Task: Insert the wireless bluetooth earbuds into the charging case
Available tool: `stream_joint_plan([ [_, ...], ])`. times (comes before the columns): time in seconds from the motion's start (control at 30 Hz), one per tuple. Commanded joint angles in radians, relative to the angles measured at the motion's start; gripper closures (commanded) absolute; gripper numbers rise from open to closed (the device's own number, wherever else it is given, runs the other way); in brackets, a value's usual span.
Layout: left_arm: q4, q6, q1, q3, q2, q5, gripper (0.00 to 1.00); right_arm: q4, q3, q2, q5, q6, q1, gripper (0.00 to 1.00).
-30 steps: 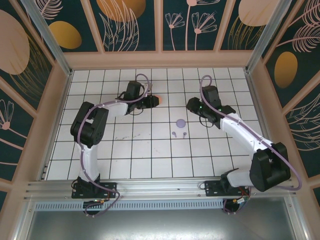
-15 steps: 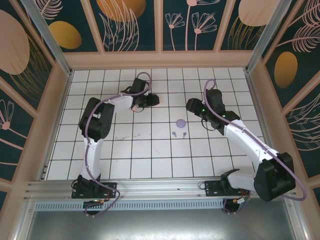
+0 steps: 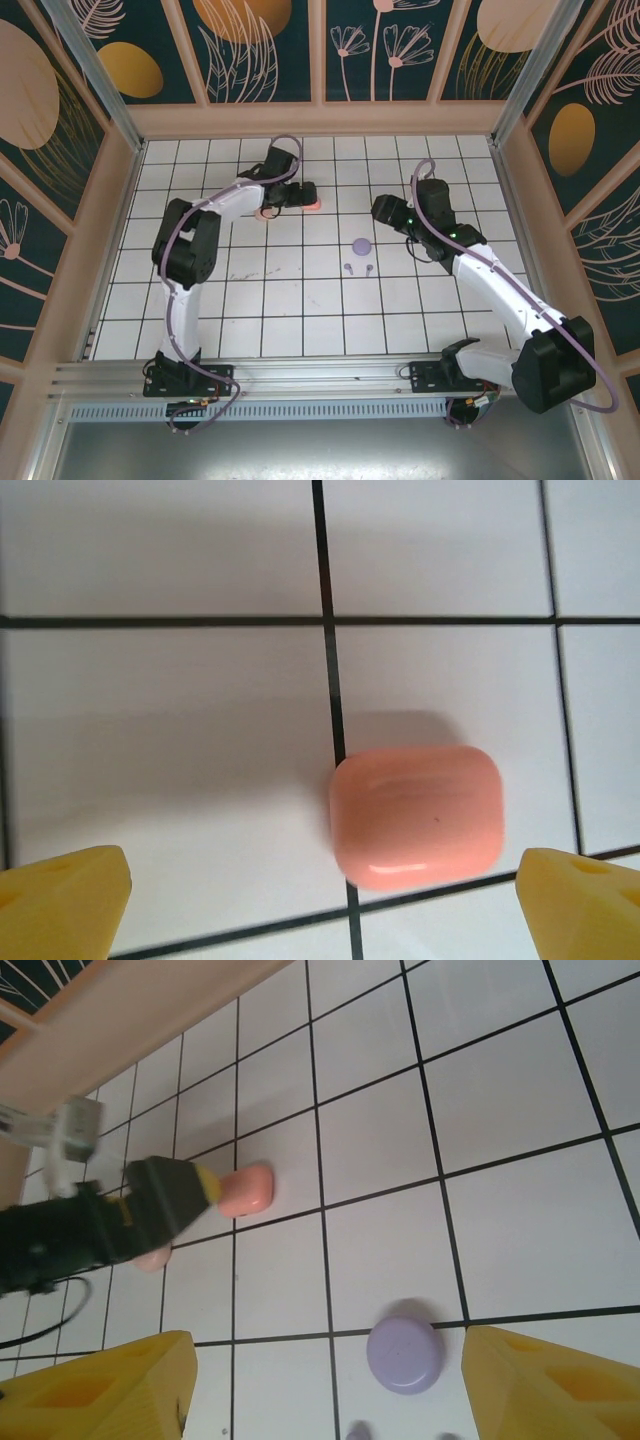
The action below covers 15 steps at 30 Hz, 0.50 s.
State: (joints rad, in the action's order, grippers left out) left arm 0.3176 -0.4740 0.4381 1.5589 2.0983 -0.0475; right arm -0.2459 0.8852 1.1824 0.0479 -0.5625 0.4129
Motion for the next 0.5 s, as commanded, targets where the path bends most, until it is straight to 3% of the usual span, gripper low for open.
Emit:
stream_joint_plan([
  [0.0, -0.056, 0.034, -0.001, -0.039, -0.183, 0.07, 0.01, -0.05, 0.029, 0.0, -0.033, 0.056, -0.002, 0.28],
  [0.47, -0.349, 0.135, -0.001, -0.287, -0.583, 0.195, 0.01, -0.093, 0.037, 0.184, -0.023, 0.123, 0.005, 0.28],
])
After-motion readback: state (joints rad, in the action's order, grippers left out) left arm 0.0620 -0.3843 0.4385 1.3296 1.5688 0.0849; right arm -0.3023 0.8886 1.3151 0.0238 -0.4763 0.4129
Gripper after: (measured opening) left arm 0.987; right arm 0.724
